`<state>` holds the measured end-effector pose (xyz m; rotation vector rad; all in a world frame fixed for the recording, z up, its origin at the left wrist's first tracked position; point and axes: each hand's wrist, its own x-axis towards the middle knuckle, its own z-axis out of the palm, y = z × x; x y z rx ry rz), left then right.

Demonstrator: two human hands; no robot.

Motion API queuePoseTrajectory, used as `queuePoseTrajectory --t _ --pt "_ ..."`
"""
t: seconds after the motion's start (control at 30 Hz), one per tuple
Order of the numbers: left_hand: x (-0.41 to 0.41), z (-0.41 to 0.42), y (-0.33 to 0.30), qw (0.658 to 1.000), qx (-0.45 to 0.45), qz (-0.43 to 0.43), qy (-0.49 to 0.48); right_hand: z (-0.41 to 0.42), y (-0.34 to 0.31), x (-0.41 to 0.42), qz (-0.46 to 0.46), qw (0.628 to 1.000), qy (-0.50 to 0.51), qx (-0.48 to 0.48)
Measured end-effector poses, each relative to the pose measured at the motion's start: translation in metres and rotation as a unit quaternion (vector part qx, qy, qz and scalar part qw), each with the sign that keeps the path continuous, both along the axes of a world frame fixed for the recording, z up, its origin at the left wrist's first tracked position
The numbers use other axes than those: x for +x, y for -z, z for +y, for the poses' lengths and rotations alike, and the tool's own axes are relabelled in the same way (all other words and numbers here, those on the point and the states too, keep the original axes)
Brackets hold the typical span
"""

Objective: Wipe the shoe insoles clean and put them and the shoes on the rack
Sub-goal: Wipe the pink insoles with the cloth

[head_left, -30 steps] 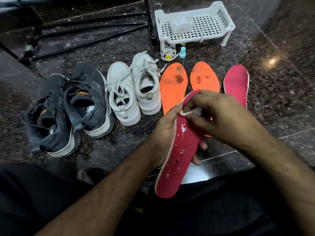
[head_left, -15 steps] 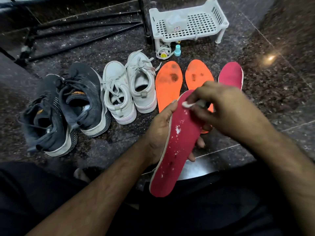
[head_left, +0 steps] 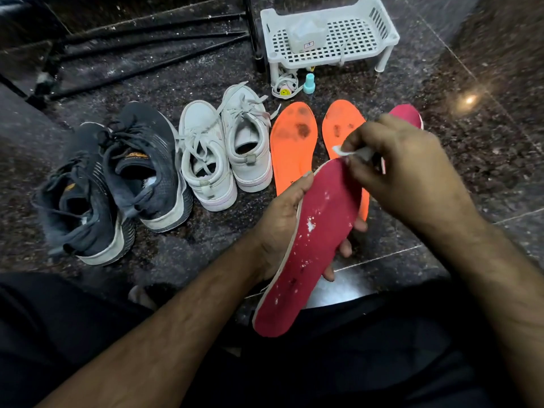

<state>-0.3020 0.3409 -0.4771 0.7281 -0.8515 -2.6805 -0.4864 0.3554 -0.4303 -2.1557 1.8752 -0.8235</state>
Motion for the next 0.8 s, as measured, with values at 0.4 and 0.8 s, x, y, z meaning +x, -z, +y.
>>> queuePoseTrajectory --t 0.4,0.8 --pt "0.002 -0.002 -0.007 0.999 0.031 -0.040 -0.017 0.010 0.003 0.020 -0.002 0.972 -0.199 0.123" --pt "0.005 -0.004 -0.004 0.998 0.026 -0.059 -0.026 0.018 0.005 0.038 0.012 0.961 -0.223 0.164"
